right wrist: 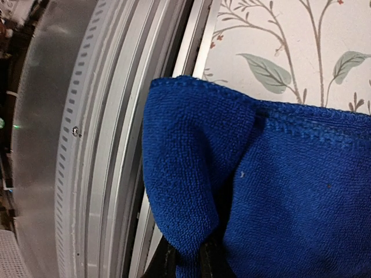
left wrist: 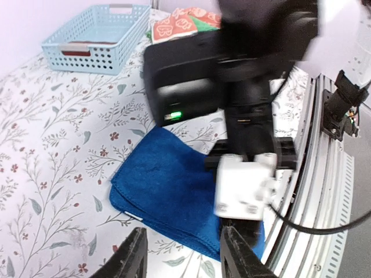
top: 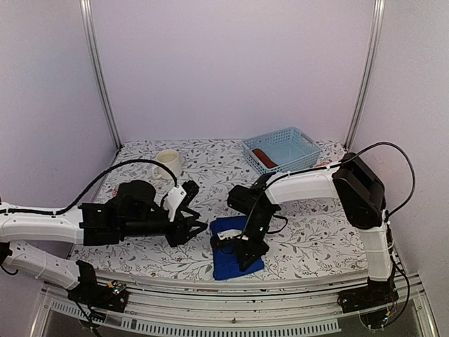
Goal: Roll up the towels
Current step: Roll the towel at the center of the board.
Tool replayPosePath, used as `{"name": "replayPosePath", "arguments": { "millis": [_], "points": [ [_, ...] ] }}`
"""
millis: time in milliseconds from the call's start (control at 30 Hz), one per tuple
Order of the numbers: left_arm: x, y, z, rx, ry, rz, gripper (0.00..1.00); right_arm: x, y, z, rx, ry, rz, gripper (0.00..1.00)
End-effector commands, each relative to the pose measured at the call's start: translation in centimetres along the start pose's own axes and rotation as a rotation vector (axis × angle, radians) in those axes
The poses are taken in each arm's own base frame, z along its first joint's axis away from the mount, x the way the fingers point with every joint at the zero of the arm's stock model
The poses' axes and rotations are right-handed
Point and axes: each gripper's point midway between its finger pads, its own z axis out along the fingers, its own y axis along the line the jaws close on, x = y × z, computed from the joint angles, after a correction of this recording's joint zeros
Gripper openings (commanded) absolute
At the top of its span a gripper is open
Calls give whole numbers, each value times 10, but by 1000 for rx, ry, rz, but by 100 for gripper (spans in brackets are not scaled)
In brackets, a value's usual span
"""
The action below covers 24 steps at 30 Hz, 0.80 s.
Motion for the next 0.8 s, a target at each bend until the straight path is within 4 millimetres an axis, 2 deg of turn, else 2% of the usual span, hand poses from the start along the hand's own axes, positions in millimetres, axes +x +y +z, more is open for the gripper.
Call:
{"name": "replayPosePath", "arguments": {
  "millis": [0,100,233,333,467,533,600,667,767],
  "points": [
    [-3,-14,-17,-119,-54,141,40,39,-13,28,-250,52,261,7],
    [-3,-33,-25,-139,-72,226,34,41,-23,29,-296,19,316,7],
    [8,-69,-23,-83,-55,377,28,46,-25,34,-292,18,336,8],
    [18,-87,-13,-85,-23,495,27,49,-25,37,-279,16,356,9],
    [38,-105,13,-52,58,619,31,48,-26,36,-272,-21,380,9],
    [51,-108,28,-44,114,659,37,47,-25,35,-276,-32,387,9],
    [67,-101,45,-72,183,690,45,47,-26,34,-275,-40,387,9],
    [79,-89,59,-128,239,711,48,48,-26,34,-274,-42,388,10],
    [97,-81,73,-116,300,714,47,48,-27,34,-272,-45,390,10]
  ]
}}
